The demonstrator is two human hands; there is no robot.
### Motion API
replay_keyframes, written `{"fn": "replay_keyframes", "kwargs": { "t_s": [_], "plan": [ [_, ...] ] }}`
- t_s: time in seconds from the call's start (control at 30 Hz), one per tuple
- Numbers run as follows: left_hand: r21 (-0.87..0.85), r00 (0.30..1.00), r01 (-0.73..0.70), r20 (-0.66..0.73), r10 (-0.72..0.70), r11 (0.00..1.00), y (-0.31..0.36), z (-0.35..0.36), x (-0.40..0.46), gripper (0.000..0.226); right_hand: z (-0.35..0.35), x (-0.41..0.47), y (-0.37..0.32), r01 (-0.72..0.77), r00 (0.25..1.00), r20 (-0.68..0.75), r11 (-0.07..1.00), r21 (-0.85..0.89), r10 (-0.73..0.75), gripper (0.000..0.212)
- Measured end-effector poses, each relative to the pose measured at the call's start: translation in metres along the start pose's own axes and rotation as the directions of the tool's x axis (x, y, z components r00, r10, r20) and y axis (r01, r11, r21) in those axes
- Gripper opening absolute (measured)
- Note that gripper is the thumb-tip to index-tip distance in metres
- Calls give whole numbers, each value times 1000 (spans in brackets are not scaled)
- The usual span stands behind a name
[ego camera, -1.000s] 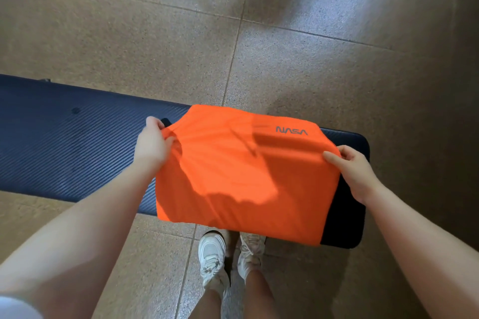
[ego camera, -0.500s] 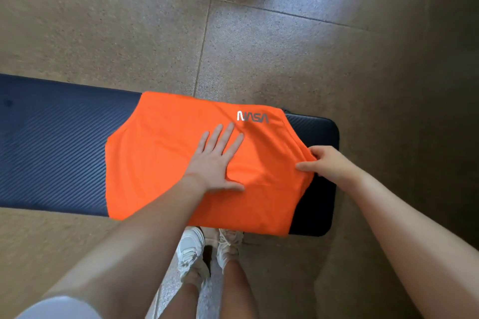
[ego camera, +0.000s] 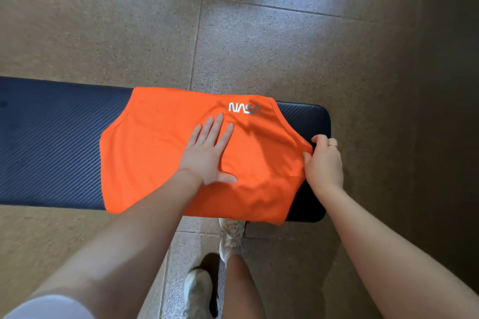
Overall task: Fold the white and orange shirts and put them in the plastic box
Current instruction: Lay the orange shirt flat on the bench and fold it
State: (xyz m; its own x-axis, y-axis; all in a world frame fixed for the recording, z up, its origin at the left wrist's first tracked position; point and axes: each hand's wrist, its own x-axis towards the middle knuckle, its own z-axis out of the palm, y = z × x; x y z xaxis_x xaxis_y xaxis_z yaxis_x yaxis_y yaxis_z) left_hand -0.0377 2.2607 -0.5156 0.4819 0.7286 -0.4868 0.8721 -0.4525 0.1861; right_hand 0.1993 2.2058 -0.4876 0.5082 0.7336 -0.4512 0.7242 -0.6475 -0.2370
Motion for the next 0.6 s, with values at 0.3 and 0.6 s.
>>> {"fn": "replay_keyframes", "kwargs": {
  "t_s": [0.3,0.6],
  "plan": [
    [-359,954,163,-181,-240,919,-28,47,-120,61,52,-98,21,-243,963,-31,915,322,267,22],
    [-795,656,552,226,-721,253,-69,105,-202,42,97,-160,38,-482,874,281,631,608,397,43]
  ]
}}
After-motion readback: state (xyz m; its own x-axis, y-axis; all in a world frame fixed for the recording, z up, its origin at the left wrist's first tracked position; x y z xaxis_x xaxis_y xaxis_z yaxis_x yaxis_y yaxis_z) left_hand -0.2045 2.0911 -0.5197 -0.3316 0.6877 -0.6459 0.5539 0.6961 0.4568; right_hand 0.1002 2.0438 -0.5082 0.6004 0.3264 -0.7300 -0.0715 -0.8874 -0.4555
